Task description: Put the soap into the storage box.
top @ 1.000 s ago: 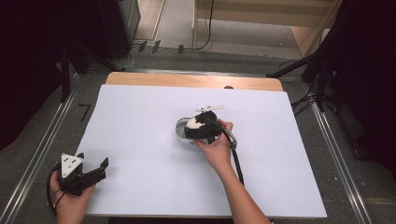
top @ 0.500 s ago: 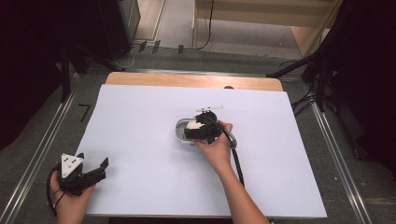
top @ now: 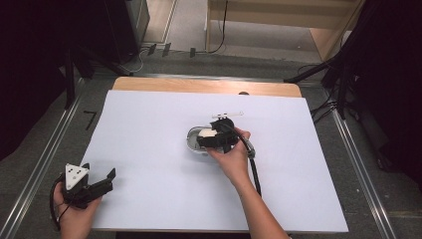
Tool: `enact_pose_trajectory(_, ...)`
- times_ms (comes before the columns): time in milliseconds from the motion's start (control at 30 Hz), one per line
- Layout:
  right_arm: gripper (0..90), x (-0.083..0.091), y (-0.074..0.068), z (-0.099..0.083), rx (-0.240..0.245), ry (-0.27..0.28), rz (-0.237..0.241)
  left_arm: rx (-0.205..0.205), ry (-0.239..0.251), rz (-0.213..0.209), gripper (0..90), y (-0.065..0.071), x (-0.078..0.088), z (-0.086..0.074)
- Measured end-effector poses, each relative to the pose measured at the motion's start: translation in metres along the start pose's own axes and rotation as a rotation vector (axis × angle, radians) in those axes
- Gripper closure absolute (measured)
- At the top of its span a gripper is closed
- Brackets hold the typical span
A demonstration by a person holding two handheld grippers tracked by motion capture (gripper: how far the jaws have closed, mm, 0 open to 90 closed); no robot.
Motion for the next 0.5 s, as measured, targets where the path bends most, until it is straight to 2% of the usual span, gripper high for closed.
enact_pose_trajectory(267,22.5,0.008,0.003,0.001,-0.001,0.024,0.001,0.003,0.000,0.000,14.0,0.000,0.000,0.000)
enact_pose_trajectory(500,23.1,0.017,0.004,0.001,0.020,0.041,-0.004,0.002,-0.002,0.000,14.0,0.000,0.000,0.000)
Point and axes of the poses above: each handheld gripper's, and its own axes: x roughly backward along the jaws, z roughly out of its top, y roughly to its right, the point moved 6 cm from there along -x, roughly forward along the jaws, and after that the axes turned 8 degrees about z, right-handed, at the moved point
